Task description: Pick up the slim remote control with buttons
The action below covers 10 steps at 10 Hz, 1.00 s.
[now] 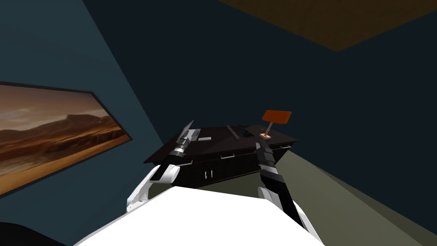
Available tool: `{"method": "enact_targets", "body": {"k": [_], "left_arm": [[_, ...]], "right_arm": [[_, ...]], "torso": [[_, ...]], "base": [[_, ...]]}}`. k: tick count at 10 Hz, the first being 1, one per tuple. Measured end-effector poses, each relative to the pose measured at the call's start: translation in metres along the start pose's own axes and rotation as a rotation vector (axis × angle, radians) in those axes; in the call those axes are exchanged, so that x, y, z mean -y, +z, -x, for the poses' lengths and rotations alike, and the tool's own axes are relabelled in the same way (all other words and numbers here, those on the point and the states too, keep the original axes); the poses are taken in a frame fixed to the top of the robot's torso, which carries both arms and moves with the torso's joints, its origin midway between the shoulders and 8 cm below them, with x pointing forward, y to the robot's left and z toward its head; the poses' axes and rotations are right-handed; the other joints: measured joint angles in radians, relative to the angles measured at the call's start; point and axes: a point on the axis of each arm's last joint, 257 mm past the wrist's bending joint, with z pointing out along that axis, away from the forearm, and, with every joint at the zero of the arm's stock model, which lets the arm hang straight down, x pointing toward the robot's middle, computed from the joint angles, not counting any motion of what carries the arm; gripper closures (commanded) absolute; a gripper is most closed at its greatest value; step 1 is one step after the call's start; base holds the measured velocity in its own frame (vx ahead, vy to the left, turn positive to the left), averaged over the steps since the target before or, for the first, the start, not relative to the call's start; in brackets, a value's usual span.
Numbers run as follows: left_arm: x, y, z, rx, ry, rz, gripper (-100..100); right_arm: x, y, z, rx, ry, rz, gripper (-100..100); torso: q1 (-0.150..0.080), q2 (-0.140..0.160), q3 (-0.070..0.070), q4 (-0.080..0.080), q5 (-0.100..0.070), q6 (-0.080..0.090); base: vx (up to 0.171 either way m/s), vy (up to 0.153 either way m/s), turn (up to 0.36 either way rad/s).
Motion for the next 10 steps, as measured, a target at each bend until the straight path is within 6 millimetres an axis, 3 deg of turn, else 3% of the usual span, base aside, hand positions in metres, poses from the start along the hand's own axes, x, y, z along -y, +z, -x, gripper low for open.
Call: {"method": "enact_targets", "body": {"k": [1, 6, 10], "left_arm": [[-0.014, -0.006, 0.01, 0.006, 0.004, 0.04, -100], [-0.067, 0.003, 0.061, 0.055, 0.022, 0.204, -100], [-0.098, 0.0, 0.091, 0.099, 0.025, 0.312, -100]], "right_arm": [[0.0, 0.0, 0.0, 0.0, 0.0, 0.0, 0], [0.0, 0.0, 0.0, 0.0, 0.0, 0.0, 0], [0.0, 0.0, 0.0, 0.0, 0.0, 0.0, 0]], "torso": [[0.001, 0.0, 0.0, 0.0, 0.0, -0.001], [0.001, -0.001, 0.0, 0.0, 0.0, 0.0], [0.003, -0.001, 0.0, 0.0, 0.001, -0.001]], "base": [[-0.023, -0.026, -0.139], [-0.019, -0.029, -0.148], [-0.016, -0.021, -0.129]]}}
